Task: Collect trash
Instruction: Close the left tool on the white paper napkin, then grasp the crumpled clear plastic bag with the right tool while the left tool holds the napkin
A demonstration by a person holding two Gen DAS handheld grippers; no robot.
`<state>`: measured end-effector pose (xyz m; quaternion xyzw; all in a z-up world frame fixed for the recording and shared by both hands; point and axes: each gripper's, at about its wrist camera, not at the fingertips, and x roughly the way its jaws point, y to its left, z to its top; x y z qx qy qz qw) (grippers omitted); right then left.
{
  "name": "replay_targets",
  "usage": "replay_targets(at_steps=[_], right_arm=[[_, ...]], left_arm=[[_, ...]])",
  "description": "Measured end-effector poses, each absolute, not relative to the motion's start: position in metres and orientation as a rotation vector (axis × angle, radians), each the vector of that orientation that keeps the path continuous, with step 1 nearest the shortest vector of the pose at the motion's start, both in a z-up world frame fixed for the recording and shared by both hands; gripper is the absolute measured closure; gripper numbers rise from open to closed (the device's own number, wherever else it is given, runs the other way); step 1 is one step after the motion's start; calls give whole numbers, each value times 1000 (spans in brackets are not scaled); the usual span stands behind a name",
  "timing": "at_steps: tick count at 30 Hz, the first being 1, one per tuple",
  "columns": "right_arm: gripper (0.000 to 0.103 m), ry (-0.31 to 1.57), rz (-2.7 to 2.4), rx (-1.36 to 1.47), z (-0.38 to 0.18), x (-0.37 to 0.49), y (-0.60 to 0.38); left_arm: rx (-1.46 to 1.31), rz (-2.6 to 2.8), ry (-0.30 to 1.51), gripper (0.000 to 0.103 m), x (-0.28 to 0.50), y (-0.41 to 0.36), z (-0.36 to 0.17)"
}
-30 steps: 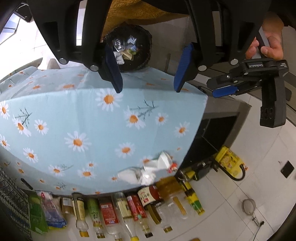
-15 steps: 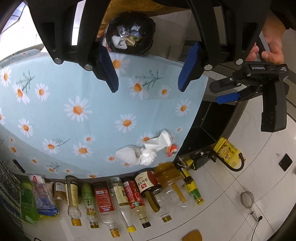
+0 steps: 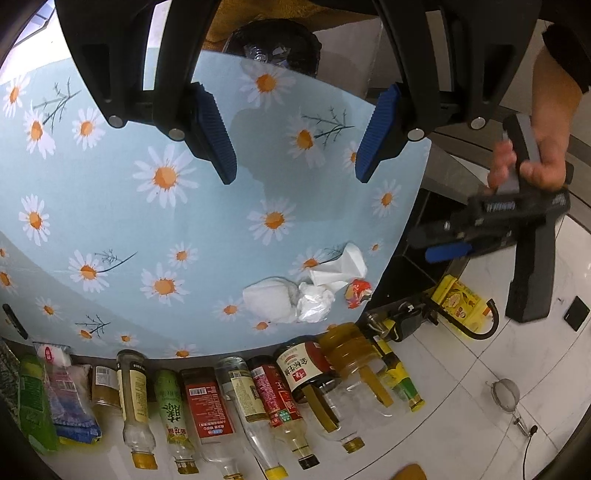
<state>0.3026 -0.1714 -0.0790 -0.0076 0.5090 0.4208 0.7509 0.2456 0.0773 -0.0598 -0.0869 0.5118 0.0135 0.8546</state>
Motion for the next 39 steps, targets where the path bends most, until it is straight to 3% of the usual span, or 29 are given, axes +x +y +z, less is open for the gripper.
replay_targets(at_steps=[20,23,28,39], right_arm=[[36,1185,927,16,-111,361,-178],[36,1190,939,21,-113,364,-174],[36,1198,956,21,-116,366,-169],[36,1199,968,18,-116,363,-166]], left_arm=[[-106,44,1291,20,337,113,-142],[-86,35,1314,23,342,111,-148],[-81,15,1338,40,346,111,-156],[-86,-14,1324,42,334,102,-148]])
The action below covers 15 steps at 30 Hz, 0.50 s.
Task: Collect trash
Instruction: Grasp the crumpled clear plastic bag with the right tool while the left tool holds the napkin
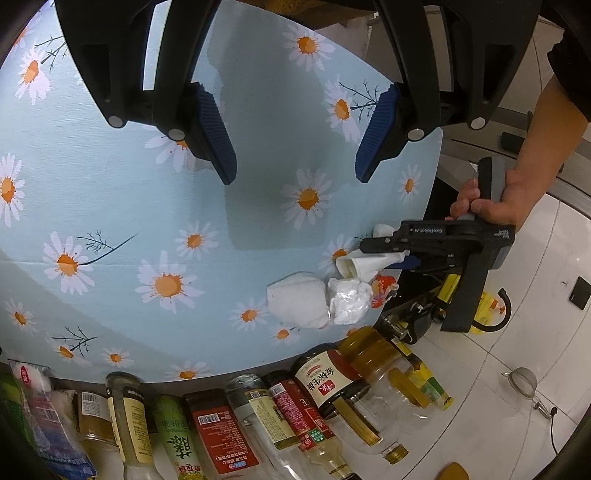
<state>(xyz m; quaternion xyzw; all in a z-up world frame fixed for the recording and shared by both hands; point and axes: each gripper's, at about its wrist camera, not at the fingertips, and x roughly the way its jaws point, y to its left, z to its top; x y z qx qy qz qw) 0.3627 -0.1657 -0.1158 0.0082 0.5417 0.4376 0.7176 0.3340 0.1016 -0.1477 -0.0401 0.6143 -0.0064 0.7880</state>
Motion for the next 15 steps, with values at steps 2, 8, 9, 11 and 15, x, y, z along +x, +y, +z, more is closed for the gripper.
replay_targets(at_steps=[2,8,9,11,15], right_arm=[[36,1194,972,14,-114,362,-164],[36,1184,1008,-19,-109,357,-150],[36,1183,1015,-26,-109,357,-146],[36,1182,1031,-46,-109,356,-138],[36,1189,1065,-75,-112,355,-122]], left_arm=[[-95,-17,1318,44,329,99,-144],[-125,-11,1295,44,305,93,-135],[-136,-6,1290,44,299,93,-134],[-152,0,1284,44,290,92,-132],[-191,17,1263,44,274,93,-128]])
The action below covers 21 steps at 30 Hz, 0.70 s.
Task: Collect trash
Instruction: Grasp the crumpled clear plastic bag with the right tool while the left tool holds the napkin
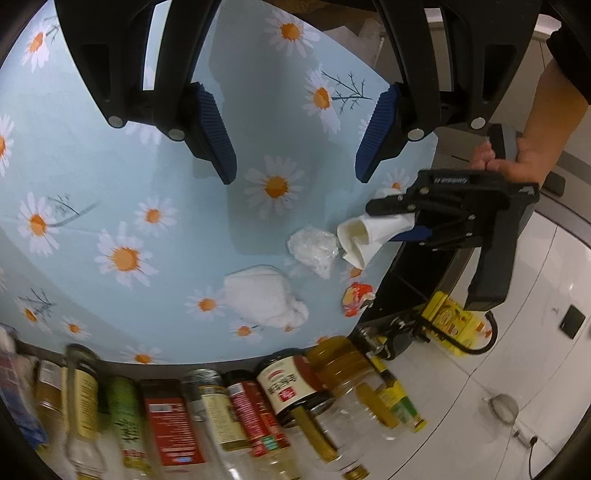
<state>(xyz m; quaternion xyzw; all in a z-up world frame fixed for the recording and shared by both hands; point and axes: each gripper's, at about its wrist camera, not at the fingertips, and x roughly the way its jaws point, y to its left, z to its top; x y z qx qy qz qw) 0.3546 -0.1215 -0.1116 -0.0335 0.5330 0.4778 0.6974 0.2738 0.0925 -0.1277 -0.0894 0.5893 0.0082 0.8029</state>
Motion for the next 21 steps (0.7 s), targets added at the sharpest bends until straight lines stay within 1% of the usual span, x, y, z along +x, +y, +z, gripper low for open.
replay_targets(at_steps=[8,12,21], right_arm=[[36,1212,1124,-187,-126,354,-72],[36,1191,1109,-274,-132,356,-47],[36,1214,1113,-360,-151,369,-3]], left_arm=[[-282,70,1232,46,237,98,-124],[-312,101,1215,46,219,100,-121],[-412,173,1161,46,184,107,-116]])
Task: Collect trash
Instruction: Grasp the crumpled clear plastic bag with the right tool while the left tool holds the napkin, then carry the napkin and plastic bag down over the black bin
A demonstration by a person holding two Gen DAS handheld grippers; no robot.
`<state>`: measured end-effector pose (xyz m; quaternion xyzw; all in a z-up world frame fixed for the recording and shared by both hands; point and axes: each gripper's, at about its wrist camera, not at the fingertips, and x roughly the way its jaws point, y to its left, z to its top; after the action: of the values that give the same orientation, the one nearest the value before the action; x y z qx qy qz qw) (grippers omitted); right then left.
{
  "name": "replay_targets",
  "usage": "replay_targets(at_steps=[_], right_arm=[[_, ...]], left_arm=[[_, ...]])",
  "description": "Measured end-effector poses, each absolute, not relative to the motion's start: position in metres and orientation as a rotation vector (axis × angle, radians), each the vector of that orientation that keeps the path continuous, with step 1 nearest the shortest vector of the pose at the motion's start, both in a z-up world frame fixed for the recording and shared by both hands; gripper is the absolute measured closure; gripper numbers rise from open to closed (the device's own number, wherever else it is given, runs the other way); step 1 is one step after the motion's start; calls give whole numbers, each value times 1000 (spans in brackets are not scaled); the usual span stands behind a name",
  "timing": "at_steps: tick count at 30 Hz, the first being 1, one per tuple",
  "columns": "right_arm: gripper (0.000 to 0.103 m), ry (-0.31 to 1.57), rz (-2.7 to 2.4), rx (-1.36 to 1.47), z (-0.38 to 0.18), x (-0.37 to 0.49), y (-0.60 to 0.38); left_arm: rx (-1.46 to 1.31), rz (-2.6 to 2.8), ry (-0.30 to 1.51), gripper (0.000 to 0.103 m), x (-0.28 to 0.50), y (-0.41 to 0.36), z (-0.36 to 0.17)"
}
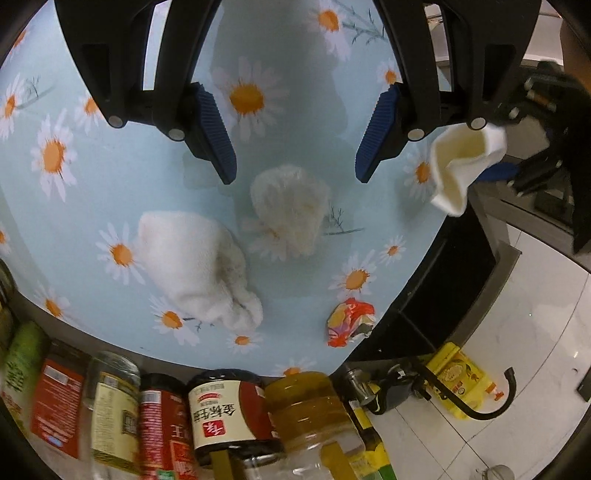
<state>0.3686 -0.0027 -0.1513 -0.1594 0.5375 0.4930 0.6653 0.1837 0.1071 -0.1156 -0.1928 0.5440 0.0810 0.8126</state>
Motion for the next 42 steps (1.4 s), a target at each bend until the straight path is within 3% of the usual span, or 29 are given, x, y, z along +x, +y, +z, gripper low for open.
replay_targets(at_steps=[8,11,42], right_arm=[[37,1233,1076,-398,-169,376,18],[53,1206,1069,-423,-168,375,21],[54,1127,996,-203,-99,293,-93]], left_arm=[[-475,193,1145,46,170,105,-119],[-488,193,1140,46,169,103,-121],[-419,-4,1093,46,146,66,-107]])
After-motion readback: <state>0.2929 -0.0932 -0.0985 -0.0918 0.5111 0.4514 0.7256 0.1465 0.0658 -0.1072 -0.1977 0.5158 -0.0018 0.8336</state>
